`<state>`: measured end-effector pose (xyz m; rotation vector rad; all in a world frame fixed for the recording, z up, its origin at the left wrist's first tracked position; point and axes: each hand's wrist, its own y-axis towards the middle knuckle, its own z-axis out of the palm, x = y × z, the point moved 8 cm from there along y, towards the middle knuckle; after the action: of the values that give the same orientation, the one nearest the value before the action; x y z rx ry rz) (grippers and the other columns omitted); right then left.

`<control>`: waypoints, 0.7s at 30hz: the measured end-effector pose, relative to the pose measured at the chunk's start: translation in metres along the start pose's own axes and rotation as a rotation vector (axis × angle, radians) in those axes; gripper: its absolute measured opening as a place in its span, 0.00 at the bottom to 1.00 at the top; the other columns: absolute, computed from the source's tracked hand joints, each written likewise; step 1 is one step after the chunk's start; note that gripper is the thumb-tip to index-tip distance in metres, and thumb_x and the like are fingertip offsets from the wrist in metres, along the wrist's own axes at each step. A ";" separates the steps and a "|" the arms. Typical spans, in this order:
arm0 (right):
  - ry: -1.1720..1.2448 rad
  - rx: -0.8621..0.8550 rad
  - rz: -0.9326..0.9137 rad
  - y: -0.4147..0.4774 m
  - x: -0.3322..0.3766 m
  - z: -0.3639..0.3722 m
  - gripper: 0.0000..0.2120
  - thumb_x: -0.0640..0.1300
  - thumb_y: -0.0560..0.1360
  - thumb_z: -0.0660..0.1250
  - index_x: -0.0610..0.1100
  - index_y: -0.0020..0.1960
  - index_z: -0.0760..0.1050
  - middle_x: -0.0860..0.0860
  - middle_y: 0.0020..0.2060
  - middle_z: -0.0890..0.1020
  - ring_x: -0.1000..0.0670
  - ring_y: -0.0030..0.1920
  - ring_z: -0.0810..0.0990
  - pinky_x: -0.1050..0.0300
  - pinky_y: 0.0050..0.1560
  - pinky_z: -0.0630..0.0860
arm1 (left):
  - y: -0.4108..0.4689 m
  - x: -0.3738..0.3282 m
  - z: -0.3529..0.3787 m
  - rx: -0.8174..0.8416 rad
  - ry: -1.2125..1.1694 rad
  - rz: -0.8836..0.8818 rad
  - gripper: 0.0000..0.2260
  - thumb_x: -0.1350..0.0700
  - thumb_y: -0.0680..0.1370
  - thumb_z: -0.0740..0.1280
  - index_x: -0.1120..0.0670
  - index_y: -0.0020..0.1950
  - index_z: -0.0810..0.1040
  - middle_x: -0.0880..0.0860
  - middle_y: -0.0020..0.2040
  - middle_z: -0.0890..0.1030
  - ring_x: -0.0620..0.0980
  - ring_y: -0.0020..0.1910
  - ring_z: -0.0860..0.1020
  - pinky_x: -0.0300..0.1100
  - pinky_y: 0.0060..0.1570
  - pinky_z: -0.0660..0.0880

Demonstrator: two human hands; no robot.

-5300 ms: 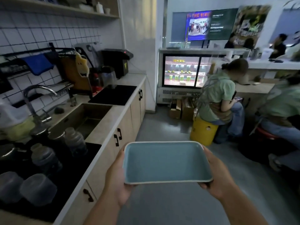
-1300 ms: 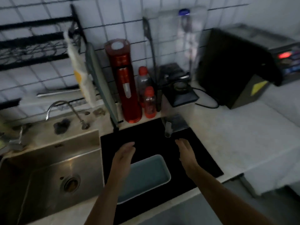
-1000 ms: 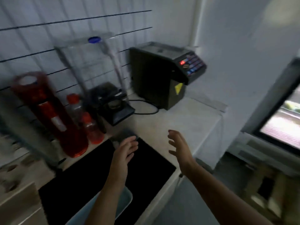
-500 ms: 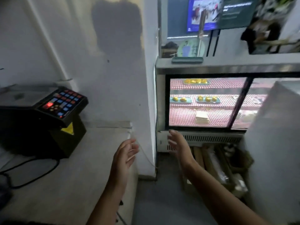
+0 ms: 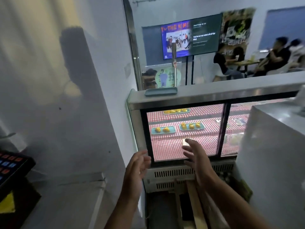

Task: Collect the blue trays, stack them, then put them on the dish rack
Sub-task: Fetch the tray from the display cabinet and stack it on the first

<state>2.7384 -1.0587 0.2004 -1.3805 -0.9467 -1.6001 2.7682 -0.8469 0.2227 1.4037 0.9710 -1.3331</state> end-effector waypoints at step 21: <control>-0.091 -0.249 -0.056 0.370 0.048 -0.026 0.19 0.60 0.69 0.59 0.48 0.52 0.74 0.41 0.49 0.82 0.42 0.49 0.81 0.50 0.44 0.75 | 0.438 -0.013 0.046 -0.036 0.168 0.124 0.19 0.42 0.72 0.55 0.47 0.57 0.75 0.54 0.55 0.80 0.48 0.50 0.78 0.47 0.45 0.75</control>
<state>3.0634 -1.2339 0.2583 -1.6203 -0.8668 -1.7563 3.1776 -0.9991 0.2835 1.5421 0.9952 -1.1152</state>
